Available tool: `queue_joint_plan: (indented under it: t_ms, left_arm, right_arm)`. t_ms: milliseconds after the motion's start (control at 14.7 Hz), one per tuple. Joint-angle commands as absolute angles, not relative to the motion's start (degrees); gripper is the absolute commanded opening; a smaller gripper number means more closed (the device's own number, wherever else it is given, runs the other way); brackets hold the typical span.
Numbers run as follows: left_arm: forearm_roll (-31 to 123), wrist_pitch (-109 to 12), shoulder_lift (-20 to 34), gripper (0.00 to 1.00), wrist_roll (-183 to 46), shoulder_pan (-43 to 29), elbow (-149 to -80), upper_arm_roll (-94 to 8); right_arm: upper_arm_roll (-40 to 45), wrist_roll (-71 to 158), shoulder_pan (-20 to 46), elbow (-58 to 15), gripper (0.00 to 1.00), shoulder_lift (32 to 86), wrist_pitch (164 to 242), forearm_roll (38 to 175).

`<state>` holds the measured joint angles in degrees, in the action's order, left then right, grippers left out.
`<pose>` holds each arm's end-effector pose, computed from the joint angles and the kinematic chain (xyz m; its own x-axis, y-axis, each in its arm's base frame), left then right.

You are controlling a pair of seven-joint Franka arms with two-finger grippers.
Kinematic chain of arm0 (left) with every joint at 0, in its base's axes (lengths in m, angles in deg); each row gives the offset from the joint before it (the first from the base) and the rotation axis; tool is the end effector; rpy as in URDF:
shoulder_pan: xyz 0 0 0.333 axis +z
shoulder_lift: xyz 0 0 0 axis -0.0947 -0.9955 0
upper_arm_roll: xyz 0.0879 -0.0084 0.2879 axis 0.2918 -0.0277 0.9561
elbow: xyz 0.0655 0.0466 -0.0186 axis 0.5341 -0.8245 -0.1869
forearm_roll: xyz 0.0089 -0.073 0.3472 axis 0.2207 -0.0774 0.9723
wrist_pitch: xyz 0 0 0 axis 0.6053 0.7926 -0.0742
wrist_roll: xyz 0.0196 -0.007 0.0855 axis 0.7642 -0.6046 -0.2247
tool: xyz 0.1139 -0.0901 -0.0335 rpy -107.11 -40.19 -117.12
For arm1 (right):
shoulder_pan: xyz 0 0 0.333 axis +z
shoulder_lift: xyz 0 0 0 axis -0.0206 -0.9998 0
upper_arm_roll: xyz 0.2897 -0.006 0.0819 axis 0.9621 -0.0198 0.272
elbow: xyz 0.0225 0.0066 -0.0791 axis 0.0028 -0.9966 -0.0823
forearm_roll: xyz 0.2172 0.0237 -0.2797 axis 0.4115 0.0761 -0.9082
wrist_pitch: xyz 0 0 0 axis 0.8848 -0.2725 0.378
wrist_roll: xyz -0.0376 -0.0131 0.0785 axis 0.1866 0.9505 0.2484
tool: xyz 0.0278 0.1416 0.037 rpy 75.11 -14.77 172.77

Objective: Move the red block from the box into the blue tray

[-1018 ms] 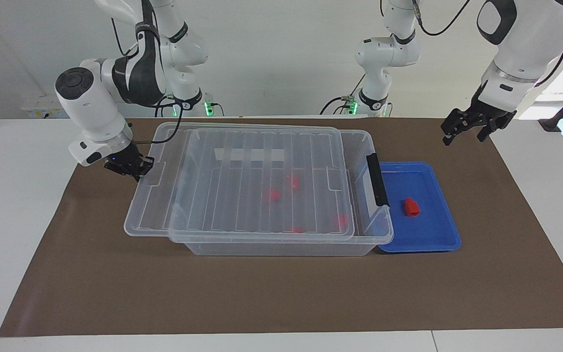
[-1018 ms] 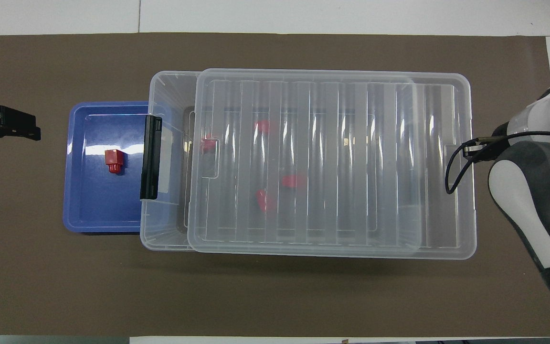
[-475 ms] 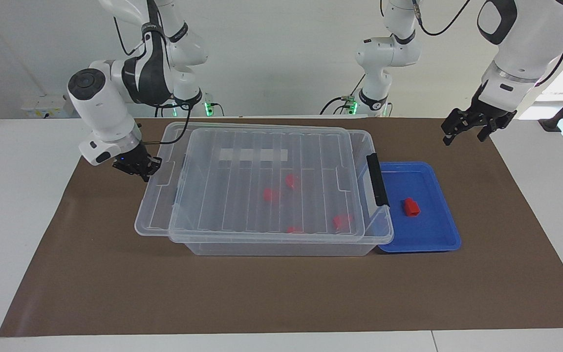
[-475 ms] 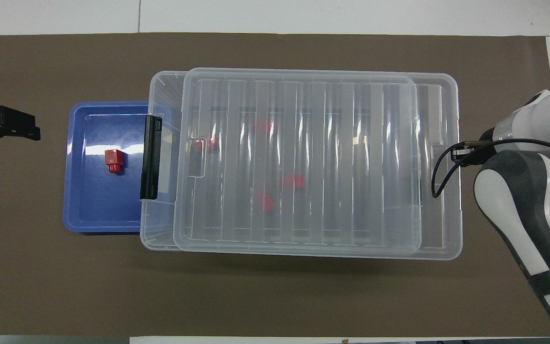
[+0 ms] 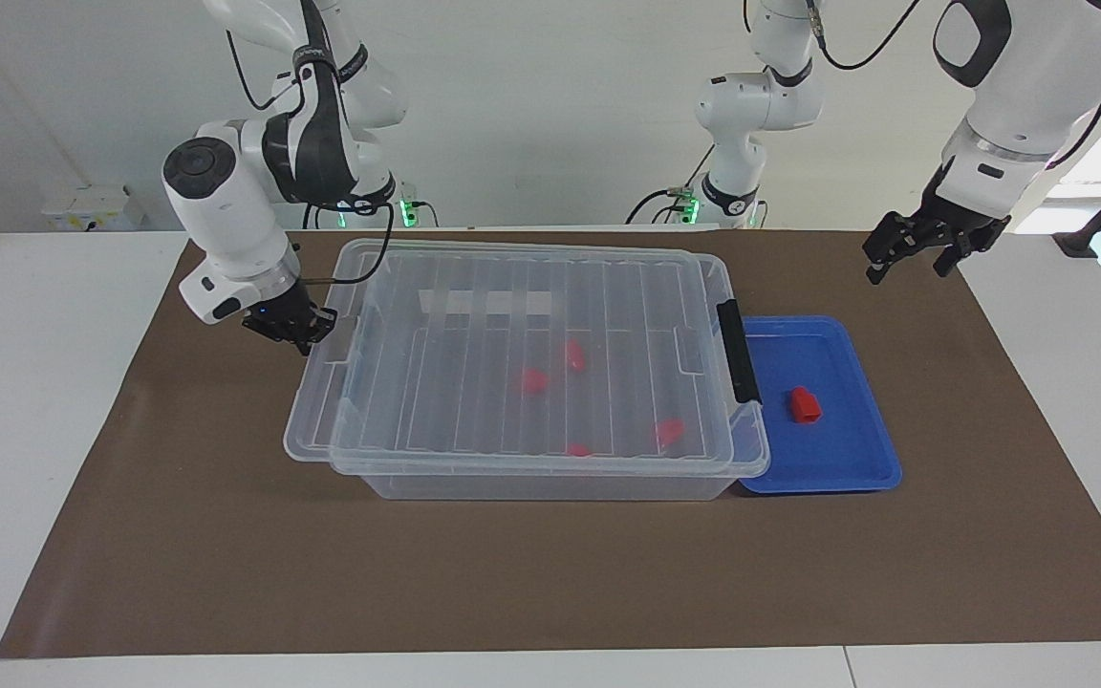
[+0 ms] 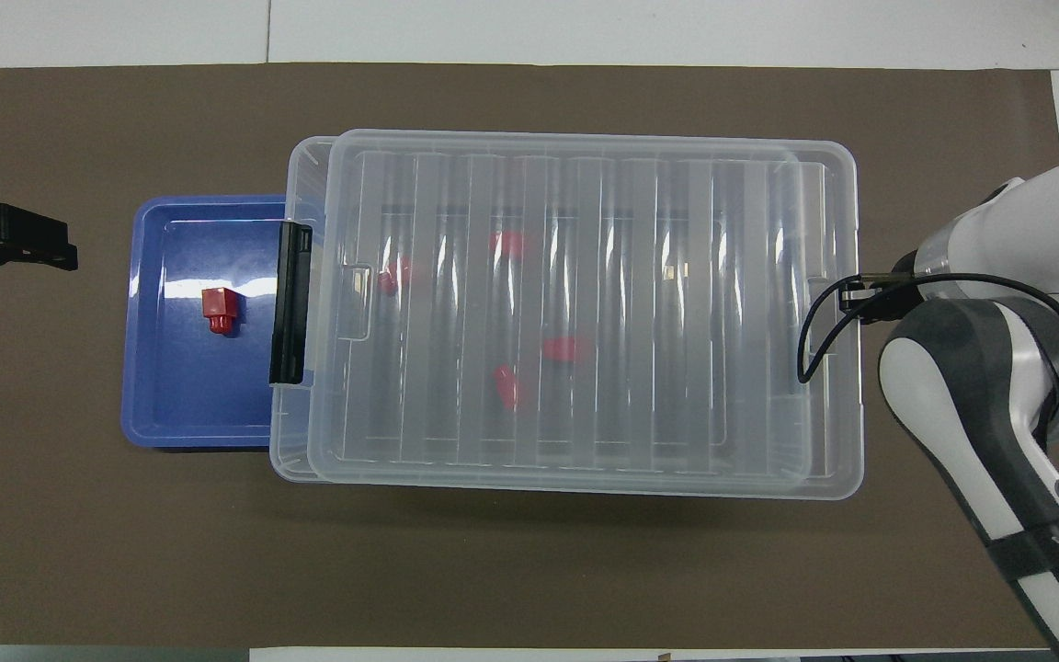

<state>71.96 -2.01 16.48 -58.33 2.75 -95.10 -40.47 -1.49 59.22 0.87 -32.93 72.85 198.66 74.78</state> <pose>0.5218 -0.0313 0.5651 0.9992 0.0330 0.0221 0.0331 -0.9994 -0.0047 0.5164 0.0258 0.4029 0.9966 -0.0678 -0.0459 -0.0668 -0.9975 0.0231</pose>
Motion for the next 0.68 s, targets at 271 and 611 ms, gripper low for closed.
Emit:
queue_joint_plan:
  t_ms: [271, 611]
  left_arm:
    - [72.1, -1.2, 17.6, 1.0, -57.7, 3.3, -95.7, -40.8]
    - [72.1, -1.2, 17.6, 1.0, -57.7, 3.3, -95.7, -40.8]
  right_arm:
    - [0.4, 62.3, 0.7, -34.0, 0.0, 73.4, 200.1, 75.7]
    - [0.4, 62.3, 0.7, -34.0, 0.0, 73.5, 200.1, 75.7]
